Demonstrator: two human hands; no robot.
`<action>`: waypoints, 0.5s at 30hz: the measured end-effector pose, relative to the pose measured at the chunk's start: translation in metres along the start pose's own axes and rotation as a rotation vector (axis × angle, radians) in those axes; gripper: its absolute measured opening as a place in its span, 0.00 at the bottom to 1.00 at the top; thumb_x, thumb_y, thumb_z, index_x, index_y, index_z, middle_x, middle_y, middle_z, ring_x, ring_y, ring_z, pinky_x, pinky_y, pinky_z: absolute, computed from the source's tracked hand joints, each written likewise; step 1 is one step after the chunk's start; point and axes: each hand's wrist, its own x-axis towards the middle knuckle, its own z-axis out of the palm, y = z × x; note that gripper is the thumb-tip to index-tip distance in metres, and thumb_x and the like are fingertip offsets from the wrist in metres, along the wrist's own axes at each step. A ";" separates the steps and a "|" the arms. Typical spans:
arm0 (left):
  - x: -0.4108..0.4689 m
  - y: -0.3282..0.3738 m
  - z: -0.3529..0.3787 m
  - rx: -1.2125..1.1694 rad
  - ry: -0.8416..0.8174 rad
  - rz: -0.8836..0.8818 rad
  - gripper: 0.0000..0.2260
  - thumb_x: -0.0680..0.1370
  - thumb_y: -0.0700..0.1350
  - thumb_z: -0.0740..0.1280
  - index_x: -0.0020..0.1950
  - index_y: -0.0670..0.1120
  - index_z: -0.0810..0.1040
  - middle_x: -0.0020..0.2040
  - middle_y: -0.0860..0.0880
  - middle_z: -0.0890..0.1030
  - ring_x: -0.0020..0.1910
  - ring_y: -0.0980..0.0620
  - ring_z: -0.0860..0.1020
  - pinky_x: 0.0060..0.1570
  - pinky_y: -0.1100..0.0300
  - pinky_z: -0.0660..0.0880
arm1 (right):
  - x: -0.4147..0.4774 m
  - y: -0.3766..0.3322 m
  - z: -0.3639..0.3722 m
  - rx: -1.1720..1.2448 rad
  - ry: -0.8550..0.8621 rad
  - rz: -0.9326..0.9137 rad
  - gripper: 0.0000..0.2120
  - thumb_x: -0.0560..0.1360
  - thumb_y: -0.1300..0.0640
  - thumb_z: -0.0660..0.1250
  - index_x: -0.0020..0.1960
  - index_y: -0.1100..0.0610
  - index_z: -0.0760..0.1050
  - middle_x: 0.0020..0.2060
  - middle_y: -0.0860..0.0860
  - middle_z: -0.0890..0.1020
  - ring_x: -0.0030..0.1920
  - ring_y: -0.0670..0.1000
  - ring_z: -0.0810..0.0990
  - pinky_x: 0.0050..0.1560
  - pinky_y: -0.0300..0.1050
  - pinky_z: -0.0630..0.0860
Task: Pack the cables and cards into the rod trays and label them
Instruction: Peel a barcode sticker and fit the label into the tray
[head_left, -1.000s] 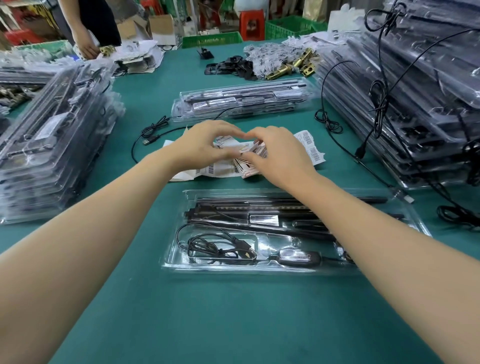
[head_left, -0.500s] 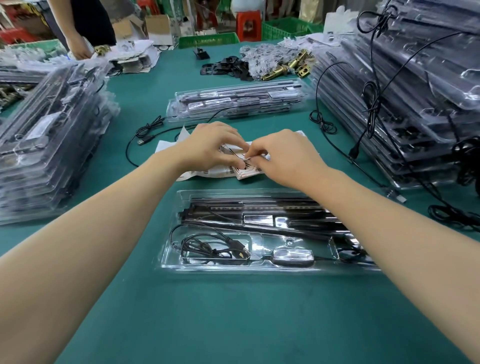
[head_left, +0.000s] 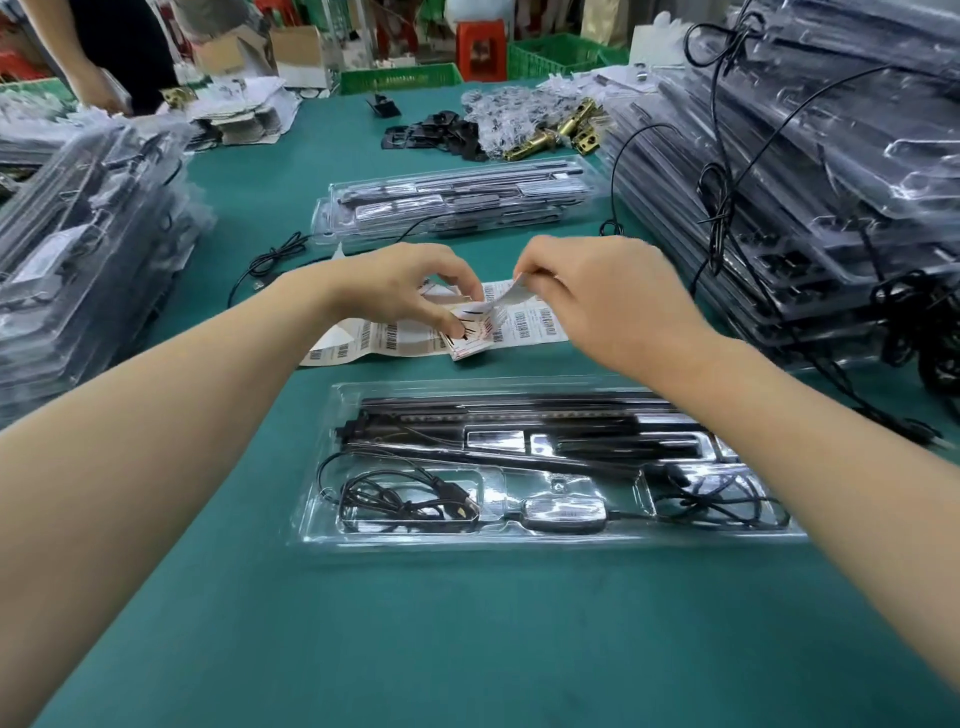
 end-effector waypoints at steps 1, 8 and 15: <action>0.000 0.001 -0.001 0.004 -0.019 -0.007 0.17 0.72 0.57 0.77 0.58 0.63 0.77 0.57 0.67 0.77 0.55 0.70 0.72 0.55 0.71 0.66 | -0.008 0.001 -0.006 0.070 0.085 0.029 0.06 0.83 0.56 0.63 0.54 0.52 0.79 0.42 0.47 0.83 0.40 0.53 0.79 0.43 0.53 0.76; -0.003 0.007 -0.010 0.026 -0.143 -0.037 0.26 0.63 0.68 0.76 0.59 0.76 0.73 0.62 0.72 0.73 0.63 0.66 0.69 0.62 0.66 0.64 | -0.052 -0.021 -0.027 1.117 0.098 0.616 0.10 0.81 0.65 0.57 0.44 0.58 0.74 0.47 0.58 0.85 0.49 0.56 0.85 0.42 0.49 0.84; -0.008 0.007 -0.009 0.098 -0.140 -0.085 0.35 0.60 0.74 0.75 0.66 0.69 0.75 0.62 0.67 0.72 0.65 0.60 0.69 0.66 0.58 0.63 | -0.080 -0.042 -0.026 1.543 -0.052 0.823 0.11 0.83 0.62 0.55 0.50 0.60 0.75 0.46 0.61 0.87 0.43 0.59 0.87 0.34 0.46 0.82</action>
